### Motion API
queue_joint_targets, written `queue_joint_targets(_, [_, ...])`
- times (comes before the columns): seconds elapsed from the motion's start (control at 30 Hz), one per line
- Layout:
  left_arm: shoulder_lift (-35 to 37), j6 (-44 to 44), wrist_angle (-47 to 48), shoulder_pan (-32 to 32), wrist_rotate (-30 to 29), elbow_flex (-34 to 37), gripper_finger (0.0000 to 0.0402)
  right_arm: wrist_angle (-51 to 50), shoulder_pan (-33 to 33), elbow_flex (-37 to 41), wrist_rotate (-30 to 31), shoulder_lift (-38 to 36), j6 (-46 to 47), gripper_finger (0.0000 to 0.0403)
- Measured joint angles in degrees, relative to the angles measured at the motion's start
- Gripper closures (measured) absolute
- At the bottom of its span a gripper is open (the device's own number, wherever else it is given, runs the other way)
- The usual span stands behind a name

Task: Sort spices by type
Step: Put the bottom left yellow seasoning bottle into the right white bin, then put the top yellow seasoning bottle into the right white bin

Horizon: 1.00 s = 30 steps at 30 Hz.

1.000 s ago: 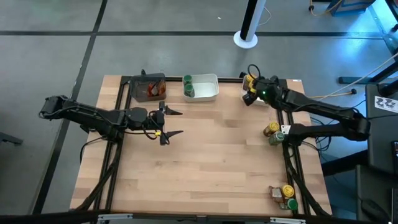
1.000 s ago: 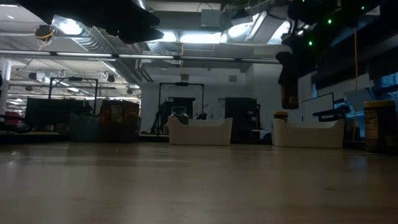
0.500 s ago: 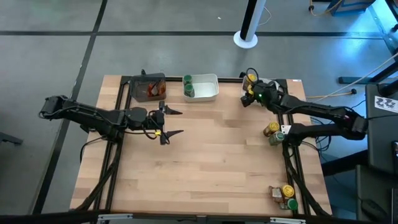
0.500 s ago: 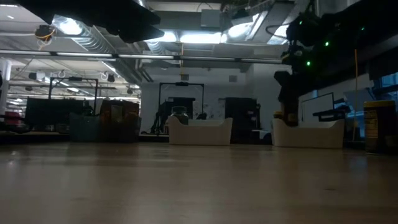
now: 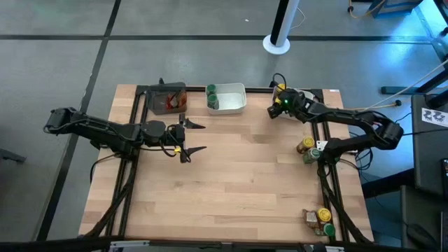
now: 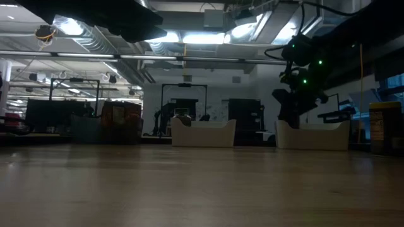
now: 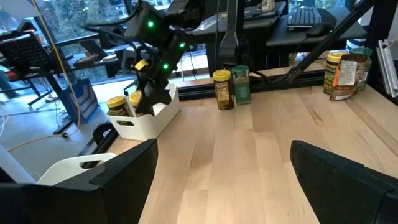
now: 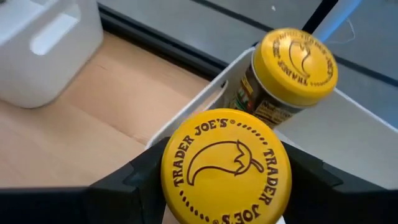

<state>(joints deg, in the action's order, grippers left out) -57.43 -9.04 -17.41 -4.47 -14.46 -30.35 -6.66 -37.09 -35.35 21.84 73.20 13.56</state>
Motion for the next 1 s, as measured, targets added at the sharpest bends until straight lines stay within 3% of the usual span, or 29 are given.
queue_joint_targets(0.23, [0.0, -0.41, -0.11, 0.02, 0.0, 0.0, 0.0067, 0.34, -0.47, -0.02, -0.47, 1.76, -0.31, 0.0145])
queue_joint_targets(0.43, [0.0, -0.93, 0.44, 0.0, 0.0, -0.02, 0.0163, -3.49, -0.45, -1.55, -1.07, 0.14, -2.38, 0.0131])
queue_joint_targets(0.73, [0.0, -3.45, 1.08, 0.0, 0.01, -0.02, 0.0325, -28.5, 0.04, -13.99, -5.43, -5.45, -3.68, 0.0128])
queue_joint_targets(0.87, [0.0, -3.05, 1.09, 0.01, 0.02, -0.02, 0.0361, -40.42, 3.43, -19.55, -6.0, -7.73, -3.45, 0.0128])
queue_joint_targets(1.0, [0.0, -1.67, 1.5, 0.0, 0.02, -0.02, 0.0368, -51.9, 9.67, -24.31, -6.08, -8.43, 0.38, 0.0128])
